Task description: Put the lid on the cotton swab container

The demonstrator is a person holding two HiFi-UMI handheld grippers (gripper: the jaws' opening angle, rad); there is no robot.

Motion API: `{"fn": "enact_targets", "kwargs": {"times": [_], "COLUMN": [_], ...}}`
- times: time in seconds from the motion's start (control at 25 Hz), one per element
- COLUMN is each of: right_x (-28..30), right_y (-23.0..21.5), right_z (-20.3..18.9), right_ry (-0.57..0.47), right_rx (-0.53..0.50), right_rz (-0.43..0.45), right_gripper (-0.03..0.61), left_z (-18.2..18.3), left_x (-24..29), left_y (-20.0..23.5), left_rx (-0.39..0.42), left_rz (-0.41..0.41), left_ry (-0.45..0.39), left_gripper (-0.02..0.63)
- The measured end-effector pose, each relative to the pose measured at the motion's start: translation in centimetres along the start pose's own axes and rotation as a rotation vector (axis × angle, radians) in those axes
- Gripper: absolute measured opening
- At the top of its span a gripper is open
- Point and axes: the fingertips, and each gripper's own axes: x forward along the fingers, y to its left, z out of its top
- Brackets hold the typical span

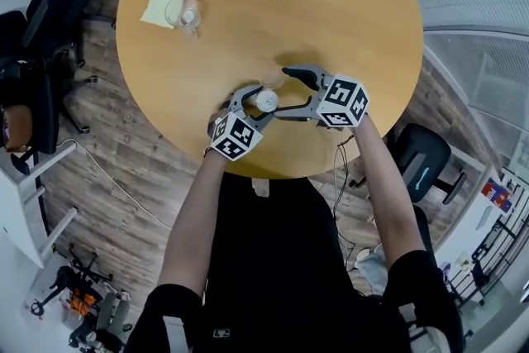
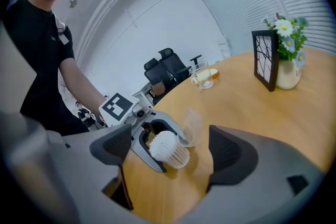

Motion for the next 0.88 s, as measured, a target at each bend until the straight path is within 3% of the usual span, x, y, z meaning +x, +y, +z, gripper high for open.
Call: {"fn": "enact_targets", "kwargs": {"times": [0.88], "right_x": [0.3], "right_y": [4.2], "right_z": [-0.1], "right_ry": [0.049], "right_rx": [-0.116], "right_rz": [0.058], "right_gripper": [0.413], "left_z": [-0.1], "left_x": [-0.1], "left_y": [0.1], "left_rx": [0.004], "left_rz": [0.009], "left_ry": [0.004], "left_gripper": [0.27]}}
